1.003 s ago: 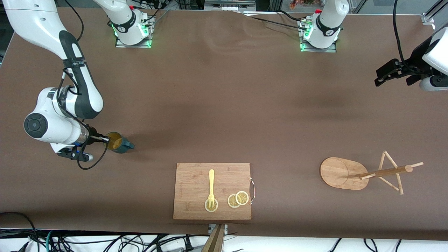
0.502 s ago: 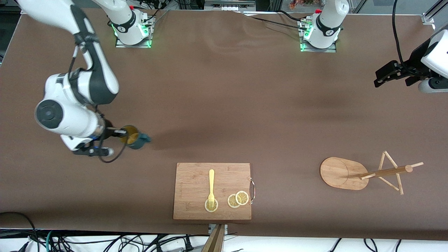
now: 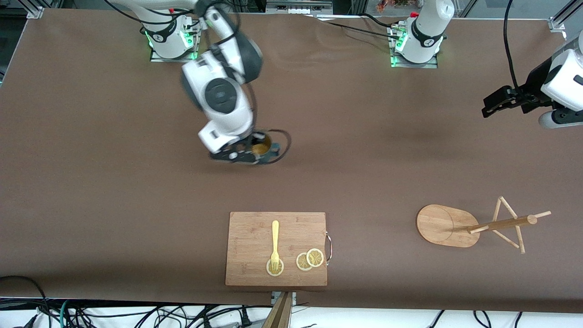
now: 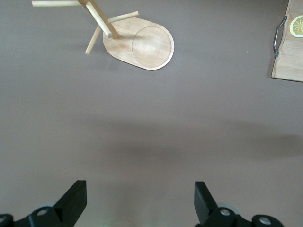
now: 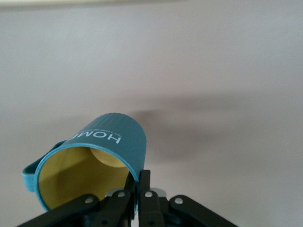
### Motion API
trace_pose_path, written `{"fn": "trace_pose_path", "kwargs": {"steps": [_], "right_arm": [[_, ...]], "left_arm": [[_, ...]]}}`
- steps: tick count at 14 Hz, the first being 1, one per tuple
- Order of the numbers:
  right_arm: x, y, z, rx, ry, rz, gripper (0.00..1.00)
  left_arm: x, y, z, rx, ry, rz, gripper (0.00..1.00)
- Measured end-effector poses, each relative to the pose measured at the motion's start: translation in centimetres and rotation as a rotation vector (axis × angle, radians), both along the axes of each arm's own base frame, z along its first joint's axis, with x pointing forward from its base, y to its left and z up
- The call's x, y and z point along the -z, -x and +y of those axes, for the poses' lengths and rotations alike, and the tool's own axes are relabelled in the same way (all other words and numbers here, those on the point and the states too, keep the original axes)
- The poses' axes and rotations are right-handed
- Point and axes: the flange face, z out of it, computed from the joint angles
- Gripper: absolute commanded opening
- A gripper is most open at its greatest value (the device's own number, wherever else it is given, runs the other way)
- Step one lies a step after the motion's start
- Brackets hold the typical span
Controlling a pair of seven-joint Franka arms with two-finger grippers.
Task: Pass cup and hang on rack
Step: 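Carry the mug to mid-table with the right gripper while the left gripper approaches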
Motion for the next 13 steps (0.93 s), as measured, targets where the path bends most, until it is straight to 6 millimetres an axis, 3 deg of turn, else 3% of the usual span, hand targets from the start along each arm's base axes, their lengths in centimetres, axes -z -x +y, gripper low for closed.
{"fn": "trace_pose_path", "kwargs": {"steps": [3,6,7,8,9,11,13], "right_arm": [[4.3,4.1,6.1,-0.090,-0.010,-0.016,0.00],[7.6,6.1,8.2,-0.130,0.004,-0.001,0.01],[8.4,6.4,8.4,-0.135,0.011,0.007,0.32],[8.9,6.7,8.6,-0.140,0.016,0.011,0.83],[9.1,6.9,8.7,-0.143,0.017,0.012,1.00],[8.5,6.7,8.9,-0.144,0.007,0.002,1.00],[6.0,5.8,8.8,-0.137,-0.014,-0.028,1.00]], "left_arm": [[0.4,-0.1,-1.7,0.029,-0.001,0.008,1.00],[1.1,0.2,-3.3,0.055,-0.005,0.042,1.00],[1.9,-0.1,-3.5,0.058,-0.007,0.060,1.00],[3.2,-0.5,-3.7,0.060,-0.010,0.084,1.00],[4.8,-1.0,-3.9,0.065,-0.014,0.113,1.00],[7.2,-1.6,-5.7,0.093,-0.019,0.152,1.00],[9.1,-1.6,-7.4,0.127,-0.020,0.172,1.00]]}}
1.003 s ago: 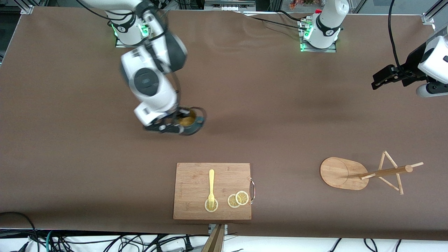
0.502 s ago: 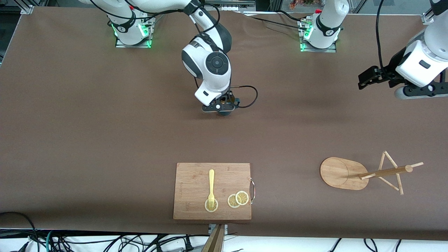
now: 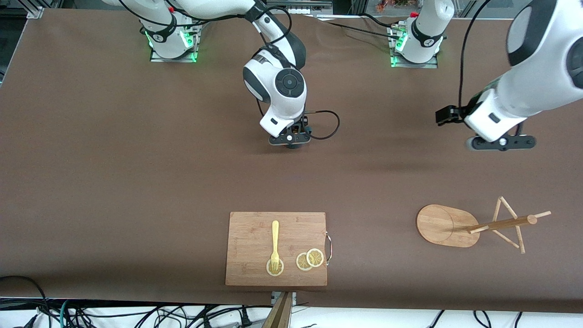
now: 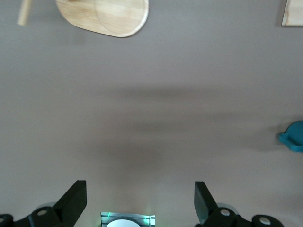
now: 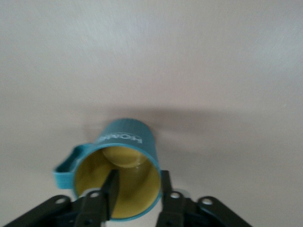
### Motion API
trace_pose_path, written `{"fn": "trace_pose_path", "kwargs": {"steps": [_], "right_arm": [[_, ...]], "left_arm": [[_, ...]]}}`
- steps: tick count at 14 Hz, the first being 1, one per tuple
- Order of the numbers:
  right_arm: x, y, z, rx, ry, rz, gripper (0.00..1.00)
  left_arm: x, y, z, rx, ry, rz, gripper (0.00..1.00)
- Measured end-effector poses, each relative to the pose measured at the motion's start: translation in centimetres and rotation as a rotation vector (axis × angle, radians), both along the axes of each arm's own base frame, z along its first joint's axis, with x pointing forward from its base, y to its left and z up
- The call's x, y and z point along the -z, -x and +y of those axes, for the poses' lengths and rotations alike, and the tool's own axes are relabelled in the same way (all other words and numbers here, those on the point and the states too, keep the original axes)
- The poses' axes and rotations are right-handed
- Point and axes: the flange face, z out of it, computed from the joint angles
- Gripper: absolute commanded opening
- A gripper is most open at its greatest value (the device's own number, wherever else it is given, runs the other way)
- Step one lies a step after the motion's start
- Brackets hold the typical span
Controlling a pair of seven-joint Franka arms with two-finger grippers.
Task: Pass cup and hang on rack
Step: 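Carry the mug to mid-table with the right gripper while the left gripper approaches, then release the mug on the table and retract the right gripper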
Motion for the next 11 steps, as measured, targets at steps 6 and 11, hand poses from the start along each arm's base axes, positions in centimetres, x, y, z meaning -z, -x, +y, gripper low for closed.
{"fn": "trace_pose_path", "kwargs": {"steps": [6,11], "right_arm": [[-13.0,-6.1,-11.4,-0.044,0.020,0.035,1.00],[-19.7,-12.1,-28.5,-0.044,0.062,0.056,1.00]], "left_arm": [[8.0,-0.9,-0.4,0.145,0.210,-0.059,1.00],[16.0,2.1,-3.6,0.256,0.431,-0.102,1.00]]}}
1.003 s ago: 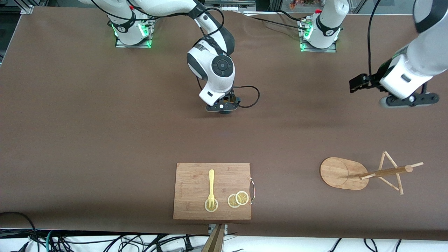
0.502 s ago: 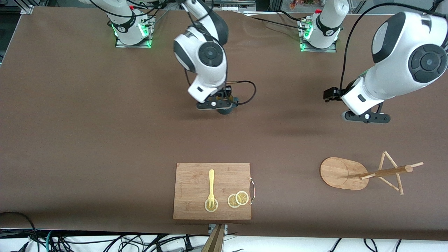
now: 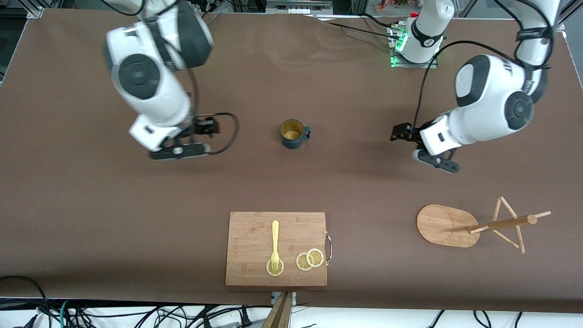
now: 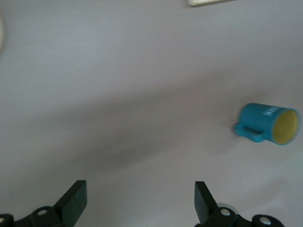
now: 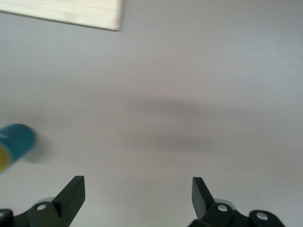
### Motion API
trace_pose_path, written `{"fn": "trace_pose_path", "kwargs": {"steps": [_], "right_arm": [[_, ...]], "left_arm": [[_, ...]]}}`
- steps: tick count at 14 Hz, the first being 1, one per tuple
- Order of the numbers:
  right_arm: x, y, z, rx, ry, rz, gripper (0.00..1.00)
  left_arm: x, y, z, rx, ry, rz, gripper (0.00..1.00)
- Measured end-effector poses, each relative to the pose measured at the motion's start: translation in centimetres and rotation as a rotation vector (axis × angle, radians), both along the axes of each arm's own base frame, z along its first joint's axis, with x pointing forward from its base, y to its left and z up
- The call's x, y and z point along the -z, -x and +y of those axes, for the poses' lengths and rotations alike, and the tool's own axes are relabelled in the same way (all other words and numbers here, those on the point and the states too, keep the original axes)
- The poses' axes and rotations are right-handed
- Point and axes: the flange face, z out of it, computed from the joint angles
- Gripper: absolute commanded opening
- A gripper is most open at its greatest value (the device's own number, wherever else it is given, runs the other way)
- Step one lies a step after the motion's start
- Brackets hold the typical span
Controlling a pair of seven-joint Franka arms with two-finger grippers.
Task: Pass cup and hang on rack
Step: 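Release the mug on the table and retract the right gripper, then close the left gripper on the teal mug's handle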
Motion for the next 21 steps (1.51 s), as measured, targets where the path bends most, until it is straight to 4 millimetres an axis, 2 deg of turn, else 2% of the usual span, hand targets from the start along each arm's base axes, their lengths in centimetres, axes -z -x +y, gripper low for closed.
{"fn": "trace_pose_path", "kwargs": {"steps": [2,5,6,7,8,10,13,14,16,18,21], "right_arm": [[-2.0,-1.1,-8.5,0.005,0.014,0.041,1.00],[-3.7,-1.1,-21.1,-0.003,0.009,0.105,1.00],[-3.8,-0.9,-24.1,-0.006,0.002,0.112,1.00],[-3.8,-0.7,-25.9,-0.005,-0.002,0.119,1.00],[-3.8,-0.6,-26.7,0.001,-0.002,0.121,1.00],[-3.8,-1.0,-26.6,-0.004,0.000,0.098,1.00],[-3.2,-2.2,-25.2,-0.056,0.000,0.064,1.00],[-3.8,-2.7,-25.9,-0.059,-0.004,0.018,1.00],[-6.1,-3.1,-28.6,-0.046,-0.032,-0.109,1.00],[-7.6,-1.8,-29.9,-0.018,-0.069,-0.132,1.00],[-7.0,1.7,-29.3,0.106,-0.101,-0.059,1.00]], "left_arm": [[1.9,1.4,-1.6,0.069,0.101,-0.045,1.00],[4.0,3.0,-1.3,0.169,0.255,-0.092,1.00],[4.7,3.2,-0.6,0.222,0.304,-0.124,1.00],[5.4,3.4,0.1,0.279,0.350,-0.162,1.00],[6.4,3.6,0.8,0.339,0.394,-0.201,1.00],[8.8,3.7,1.6,0.445,0.478,-0.273,1.00],[12.8,4.0,2.0,0.583,0.616,-0.404,1.00],[14.3,4.2,1.9,0.620,0.665,-0.456,1.00],[17.2,4.8,1.2,0.691,0.763,-0.577,1.00],[19.4,5.5,0.0,0.760,0.836,-0.703,1.00],[21.5,6.7,-2.5,0.825,0.921,-0.857,1.00]]}}
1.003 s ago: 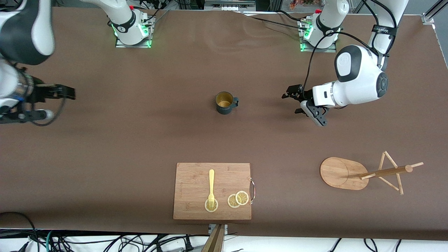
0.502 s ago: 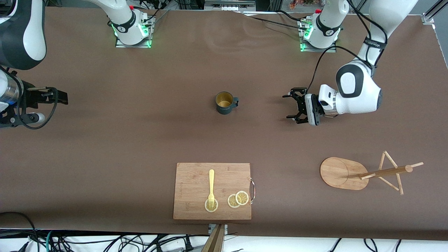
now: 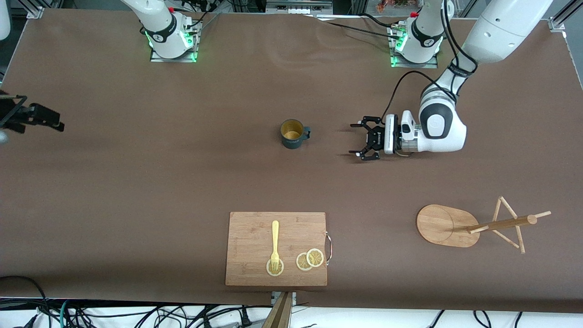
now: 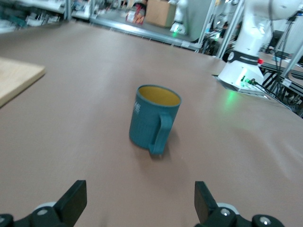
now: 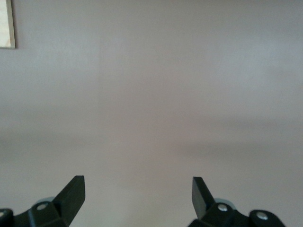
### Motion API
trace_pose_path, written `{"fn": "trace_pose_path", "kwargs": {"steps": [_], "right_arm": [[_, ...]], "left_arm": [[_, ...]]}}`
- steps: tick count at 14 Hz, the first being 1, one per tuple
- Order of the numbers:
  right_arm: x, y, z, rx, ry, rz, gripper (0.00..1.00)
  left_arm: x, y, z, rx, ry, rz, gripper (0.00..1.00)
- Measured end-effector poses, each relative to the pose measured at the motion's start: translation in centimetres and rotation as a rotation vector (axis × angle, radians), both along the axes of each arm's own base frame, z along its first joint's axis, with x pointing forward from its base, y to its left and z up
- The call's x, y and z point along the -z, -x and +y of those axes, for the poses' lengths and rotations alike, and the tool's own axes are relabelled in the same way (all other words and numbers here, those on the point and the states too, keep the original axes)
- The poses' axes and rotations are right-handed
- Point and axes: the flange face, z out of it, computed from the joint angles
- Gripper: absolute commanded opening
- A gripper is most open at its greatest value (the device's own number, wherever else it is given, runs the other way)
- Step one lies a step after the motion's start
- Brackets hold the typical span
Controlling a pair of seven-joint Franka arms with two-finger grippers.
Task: Pass cup and hang on rack
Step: 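Close the left gripper on the teal mug's handle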
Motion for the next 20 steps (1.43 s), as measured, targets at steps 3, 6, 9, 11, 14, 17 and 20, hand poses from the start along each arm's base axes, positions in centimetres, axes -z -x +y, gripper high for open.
{"fn": "trace_pose_path", "kwargs": {"steps": [3,6,9,11,14,17,20], "right_arm": [[1.0,2.5,0.8,0.017,-0.013,0.037,1.00],[0.9,2.5,1.7,0.002,-0.012,0.028,1.00],[0.4,2.2,3.0,-0.023,-0.009,0.012,1.00],[-0.4,2.0,4.0,-0.044,0.000,-0.004,1.00],[-0.9,1.7,6.3,-0.091,0.024,-0.016,1.00],[-1.1,1.7,8.3,-0.127,0.048,-0.019,1.00],[-1.1,1.7,8.5,-0.130,0.049,-0.020,1.00]], "left_arm": [[2.5,1.5,-1.9,0.020,0.109,-0.104,1.00],[6.1,4.0,-4.8,0.005,0.195,-0.105,1.00],[7.1,5.3,-8.2,-0.019,0.238,-0.061,1.00],[6.8,5.7,-10.1,-0.033,0.254,-0.053,1.00],[6.6,6.7,-13.1,-0.060,0.275,-0.052,1.00],[6.8,6.7,-14.2,-0.057,0.278,-0.052,1.00],[7.0,6.1,-13.8,-0.066,0.276,-0.064,1.00]]}}
